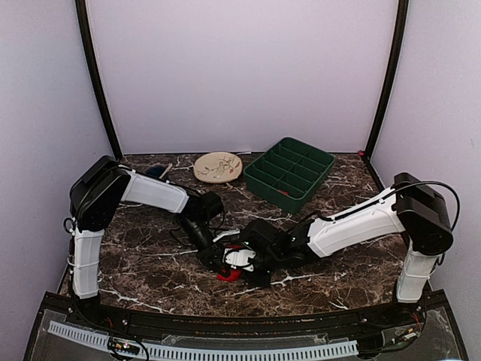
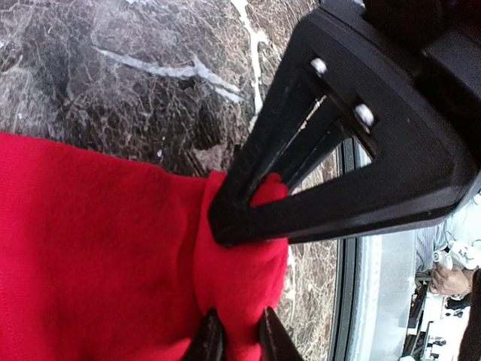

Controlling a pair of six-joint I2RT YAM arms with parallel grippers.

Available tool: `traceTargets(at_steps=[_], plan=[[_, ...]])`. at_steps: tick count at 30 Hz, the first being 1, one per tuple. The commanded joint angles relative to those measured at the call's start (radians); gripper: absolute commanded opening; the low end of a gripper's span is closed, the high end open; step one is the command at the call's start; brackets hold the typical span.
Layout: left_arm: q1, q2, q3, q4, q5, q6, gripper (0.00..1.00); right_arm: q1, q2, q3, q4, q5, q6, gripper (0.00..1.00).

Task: Roll the socks
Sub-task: Roll the sock at the center of the board.

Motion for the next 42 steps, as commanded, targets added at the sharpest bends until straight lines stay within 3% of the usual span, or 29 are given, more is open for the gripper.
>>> traceTargets(at_steps=[1, 20, 31, 42], plan=[[0.007, 0.009, 0.018, -0.017, -0.067, -0.027, 0.19, -0.001, 0.005, 0.006, -0.003, -0.016, 0.012, 0.11], [0.063, -0.142, -0.042, 0.051, -0.166, -0.160, 0.29, -0.053, 0.023, 0.004, 0.008, -0.100, 0.050, 0.06], [0.103, -0.276, -0.155, 0.220, -0.307, -0.238, 0.30, -0.128, 0.037, 0.017, -0.012, -0.257, 0.135, 0.06], [0.104, -0.412, -0.304, 0.429, -0.465, -0.278, 0.30, -0.240, 0.072, 0.036, -0.038, -0.540, 0.223, 0.06]])
